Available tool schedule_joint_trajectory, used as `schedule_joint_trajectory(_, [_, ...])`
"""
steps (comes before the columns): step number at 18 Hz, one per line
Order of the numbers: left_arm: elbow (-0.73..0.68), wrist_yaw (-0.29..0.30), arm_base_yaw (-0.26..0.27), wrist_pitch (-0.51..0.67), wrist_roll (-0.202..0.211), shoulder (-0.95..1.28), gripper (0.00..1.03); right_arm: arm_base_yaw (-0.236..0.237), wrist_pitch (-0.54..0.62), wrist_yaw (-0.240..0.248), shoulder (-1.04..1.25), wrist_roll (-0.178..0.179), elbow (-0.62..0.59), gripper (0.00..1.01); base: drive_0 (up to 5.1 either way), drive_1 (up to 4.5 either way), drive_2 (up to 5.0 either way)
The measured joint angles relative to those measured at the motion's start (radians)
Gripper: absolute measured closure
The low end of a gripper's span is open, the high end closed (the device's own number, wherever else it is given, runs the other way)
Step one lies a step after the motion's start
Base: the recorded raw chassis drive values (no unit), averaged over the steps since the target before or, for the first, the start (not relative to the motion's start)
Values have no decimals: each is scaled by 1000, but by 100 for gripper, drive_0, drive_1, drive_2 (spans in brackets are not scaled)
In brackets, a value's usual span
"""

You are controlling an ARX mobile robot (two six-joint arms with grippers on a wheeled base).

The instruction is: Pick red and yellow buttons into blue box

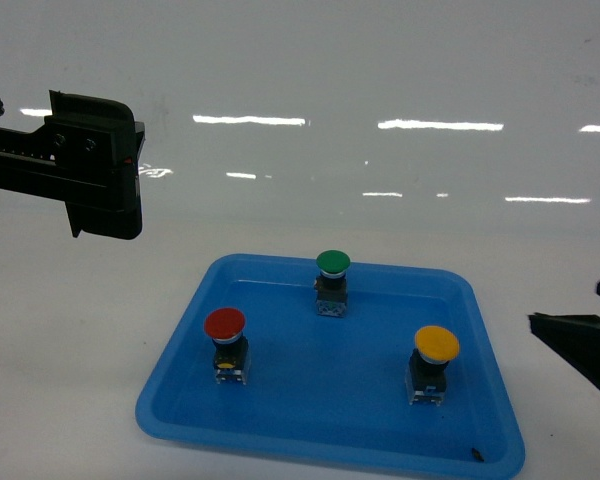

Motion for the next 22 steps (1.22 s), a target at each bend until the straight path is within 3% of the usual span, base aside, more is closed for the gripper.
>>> schedule_joint_trajectory(2, [0,0,0,0,0,0,5,49,-29,-58,15,-2,39,3,0,0,0])
schedule_joint_trajectory(5, [0,0,0,0,0,0,5,81,-58,-80,70,-42,95,3,0,0,0])
schedule_joint_trajectory(9, [0,0,0,0,0,0,5,101,24,-49,143,-100,117,3,0,0,0])
schedule_joint_trajectory(19, [0,0,0,0,-1,0,5,140,66,-4,354,-203,223,3,0,0,0])
schedule_joint_trajectory(22, [0,0,0,0,-2,0,5,172,58,38,428,-259,259,3,0,0,0])
